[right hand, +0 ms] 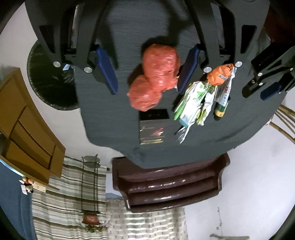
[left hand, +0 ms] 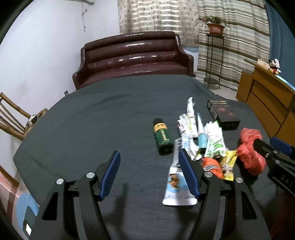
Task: Collect trash
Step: 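Grasp the printed snack wrapper with the left gripper while the right gripper grasps the red bags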
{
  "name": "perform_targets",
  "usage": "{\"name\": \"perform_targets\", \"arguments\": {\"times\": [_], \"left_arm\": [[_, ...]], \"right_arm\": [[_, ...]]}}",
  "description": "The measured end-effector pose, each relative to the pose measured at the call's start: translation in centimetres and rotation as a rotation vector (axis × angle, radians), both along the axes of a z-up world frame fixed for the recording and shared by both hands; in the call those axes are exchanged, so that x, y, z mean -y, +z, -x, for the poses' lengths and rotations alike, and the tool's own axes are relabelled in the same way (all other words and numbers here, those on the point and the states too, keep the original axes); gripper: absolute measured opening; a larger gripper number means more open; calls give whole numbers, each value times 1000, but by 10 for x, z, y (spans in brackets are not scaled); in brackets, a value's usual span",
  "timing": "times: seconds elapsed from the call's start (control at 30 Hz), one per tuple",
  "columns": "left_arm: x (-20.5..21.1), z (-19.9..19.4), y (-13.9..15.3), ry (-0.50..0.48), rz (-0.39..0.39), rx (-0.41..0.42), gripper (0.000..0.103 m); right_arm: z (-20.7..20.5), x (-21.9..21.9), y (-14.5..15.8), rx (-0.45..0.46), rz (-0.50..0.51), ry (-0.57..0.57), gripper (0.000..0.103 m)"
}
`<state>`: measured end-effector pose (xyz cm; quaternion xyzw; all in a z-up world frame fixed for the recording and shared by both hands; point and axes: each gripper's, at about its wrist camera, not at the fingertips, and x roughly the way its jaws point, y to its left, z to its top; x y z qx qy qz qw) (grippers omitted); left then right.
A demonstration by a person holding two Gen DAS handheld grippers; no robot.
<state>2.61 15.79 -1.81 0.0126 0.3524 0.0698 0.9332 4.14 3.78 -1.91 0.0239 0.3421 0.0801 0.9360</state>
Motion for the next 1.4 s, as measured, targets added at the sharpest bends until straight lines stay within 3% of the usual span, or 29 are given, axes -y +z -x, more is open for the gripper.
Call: {"name": "perform_targets", "arguments": {"times": [0.3, 0.47, 0.7, 1.0, 1.1, 1.27, 1.4], "left_arm": [[-4, -1, -7, -14, 32, -27, 70], [-3, -3, -7, -29, 42, -28, 70], [5, -8, -13, -61, 33, -48, 71], [2, -15, -24, -74, 75, -107, 71], [-2, -16, -25, -74, 95, -126, 62], [-3, -13, -29, -94, 116, -154, 37], [-1, -8, -29, -114, 106, -145, 36]], "right_arm": [[-11, -3, -16, -73, 12, -6, 63], [-15, -4, -21, -108, 4, 21, 39], [-12, -1, -21, -107, 5, 26, 38], [-10, 4, -22, -110, -13, 28, 38], [-10, 5, -22, -111, -16, 29, 38], [-10, 5, -22, -111, -16, 28, 38], [-10, 4, -22, -110, -14, 30, 38]]}}
